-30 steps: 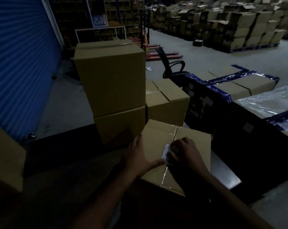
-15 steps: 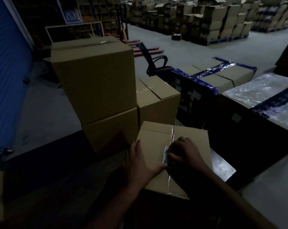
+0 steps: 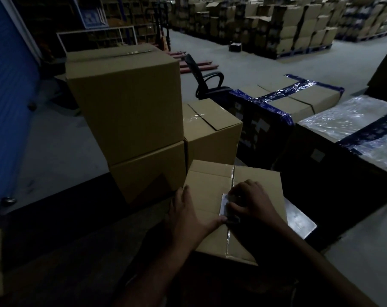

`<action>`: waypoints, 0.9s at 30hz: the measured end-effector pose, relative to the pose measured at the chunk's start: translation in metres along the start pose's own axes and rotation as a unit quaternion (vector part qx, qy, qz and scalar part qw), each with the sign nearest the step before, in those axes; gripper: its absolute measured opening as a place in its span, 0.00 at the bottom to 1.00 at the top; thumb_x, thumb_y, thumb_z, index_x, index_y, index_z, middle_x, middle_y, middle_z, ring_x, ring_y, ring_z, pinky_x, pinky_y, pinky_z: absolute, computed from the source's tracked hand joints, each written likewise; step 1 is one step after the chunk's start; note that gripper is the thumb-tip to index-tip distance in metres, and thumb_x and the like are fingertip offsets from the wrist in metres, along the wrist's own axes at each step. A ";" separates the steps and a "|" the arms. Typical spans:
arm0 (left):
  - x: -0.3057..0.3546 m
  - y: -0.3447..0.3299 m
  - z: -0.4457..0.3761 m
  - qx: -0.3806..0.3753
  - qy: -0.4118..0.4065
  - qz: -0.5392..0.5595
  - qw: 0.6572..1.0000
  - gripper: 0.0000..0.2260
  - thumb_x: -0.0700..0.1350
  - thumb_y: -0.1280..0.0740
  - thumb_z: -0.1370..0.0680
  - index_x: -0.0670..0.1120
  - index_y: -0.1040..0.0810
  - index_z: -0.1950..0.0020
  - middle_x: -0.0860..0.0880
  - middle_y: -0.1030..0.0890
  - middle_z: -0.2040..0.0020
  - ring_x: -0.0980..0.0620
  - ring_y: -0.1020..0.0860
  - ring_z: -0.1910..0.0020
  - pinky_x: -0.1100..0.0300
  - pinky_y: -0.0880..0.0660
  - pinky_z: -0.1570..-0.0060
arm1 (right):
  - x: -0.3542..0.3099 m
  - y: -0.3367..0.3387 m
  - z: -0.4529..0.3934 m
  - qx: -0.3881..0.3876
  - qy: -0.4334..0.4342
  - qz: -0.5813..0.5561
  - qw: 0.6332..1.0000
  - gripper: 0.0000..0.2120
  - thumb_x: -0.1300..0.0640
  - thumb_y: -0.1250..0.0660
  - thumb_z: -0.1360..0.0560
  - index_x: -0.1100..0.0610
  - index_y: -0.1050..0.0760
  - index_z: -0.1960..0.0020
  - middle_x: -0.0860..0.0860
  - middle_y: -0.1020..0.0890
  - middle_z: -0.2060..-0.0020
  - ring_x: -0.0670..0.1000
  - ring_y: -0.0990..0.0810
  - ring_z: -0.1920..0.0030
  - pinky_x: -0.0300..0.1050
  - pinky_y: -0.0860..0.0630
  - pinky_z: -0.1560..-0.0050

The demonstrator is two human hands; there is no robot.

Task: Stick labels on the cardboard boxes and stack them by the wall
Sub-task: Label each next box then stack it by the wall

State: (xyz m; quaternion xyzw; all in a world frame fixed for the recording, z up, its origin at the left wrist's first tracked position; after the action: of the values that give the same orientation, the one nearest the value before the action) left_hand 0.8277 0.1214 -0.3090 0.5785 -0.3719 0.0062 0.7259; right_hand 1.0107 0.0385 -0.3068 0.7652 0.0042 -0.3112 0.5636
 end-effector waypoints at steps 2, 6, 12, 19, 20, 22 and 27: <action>-0.001 0.001 0.000 0.002 -0.001 0.003 1.000 0.58 0.78 0.32 0.40 0.52 0.53 0.20 0.52 0.48 0.21 0.49 0.41 0.24 0.47 0.38 0.31 | 0.003 -0.002 0.002 0.010 0.002 0.008 1.000 0.21 0.35 0.40 0.38 0.46 0.22 0.53 0.43 0.28 0.59 0.48 0.31 0.54 0.45 0.34 0.54; -0.001 0.001 0.000 0.007 -0.006 0.012 1.000 0.58 0.78 0.32 0.41 0.53 0.52 0.20 0.53 0.47 0.21 0.49 0.41 0.25 0.47 0.35 0.30 | 0.005 -0.002 0.002 0.016 -0.010 0.002 1.000 0.12 0.38 0.35 0.36 0.44 0.27 0.60 0.43 0.29 0.62 0.50 0.31 0.56 0.44 0.36 0.55; 0.001 0.002 0.001 0.005 -0.002 0.016 1.000 0.59 0.78 0.32 0.42 0.52 0.50 0.19 0.55 0.47 0.21 0.49 0.39 0.25 0.50 0.34 0.32 | 0.004 0.002 0.014 0.033 -0.018 0.020 0.999 0.10 0.45 0.28 0.32 0.46 0.29 0.59 0.43 0.31 0.60 0.47 0.36 0.54 0.42 0.39 0.57; -0.002 0.000 0.001 0.004 0.007 0.039 0.999 0.60 0.80 0.34 0.45 0.56 0.51 0.20 0.56 0.48 0.21 0.50 0.40 0.24 0.45 0.34 0.31 | 0.007 0.002 0.015 0.022 -0.011 0.016 1.000 0.11 0.43 0.29 0.31 0.46 0.27 0.54 0.43 0.31 0.57 0.46 0.36 0.52 0.40 0.37 0.55; -0.002 -0.001 0.001 0.006 0.010 0.043 0.999 0.61 0.81 0.35 0.46 0.56 0.51 0.20 0.57 0.48 0.21 0.50 0.40 0.25 0.44 0.34 0.31 | 0.007 0.002 0.015 0.021 -0.012 0.014 1.000 0.10 0.43 0.29 0.31 0.46 0.27 0.56 0.43 0.31 0.57 0.46 0.36 0.53 0.40 0.38 0.55; -0.002 -0.001 0.001 0.012 0.010 0.061 0.998 0.63 0.84 0.38 0.50 0.56 0.49 0.20 0.57 0.47 0.22 0.50 0.39 0.25 0.44 0.34 0.31 | 0.008 0.003 0.015 0.025 -0.011 0.011 1.000 0.10 0.44 0.29 0.32 0.46 0.27 0.56 0.43 0.30 0.58 0.46 0.35 0.53 0.41 0.38 0.56; 0.000 0.000 0.001 0.016 0.007 0.053 0.998 0.63 0.84 0.38 0.49 0.55 0.47 0.20 0.57 0.45 0.22 0.51 0.38 0.26 0.47 0.33 0.31 | 0.010 0.003 0.015 0.020 0.007 -0.014 1.000 0.09 0.45 0.29 0.32 0.45 0.25 0.55 0.42 0.30 0.57 0.45 0.35 0.53 0.40 0.38 0.55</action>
State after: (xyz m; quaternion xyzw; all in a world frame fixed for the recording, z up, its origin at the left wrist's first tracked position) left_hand 0.8272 0.1207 -0.3095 0.5697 -0.3966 0.0551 0.7177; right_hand 1.0126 0.0213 -0.3114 0.7785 0.0127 -0.3133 0.5438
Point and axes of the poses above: each hand's wrist, its own z-axis away from the middle knuckle, its own y-axis out of the back of the hand, x = y × z, the point moved 3 cm from there along -z, towards the middle knuckle
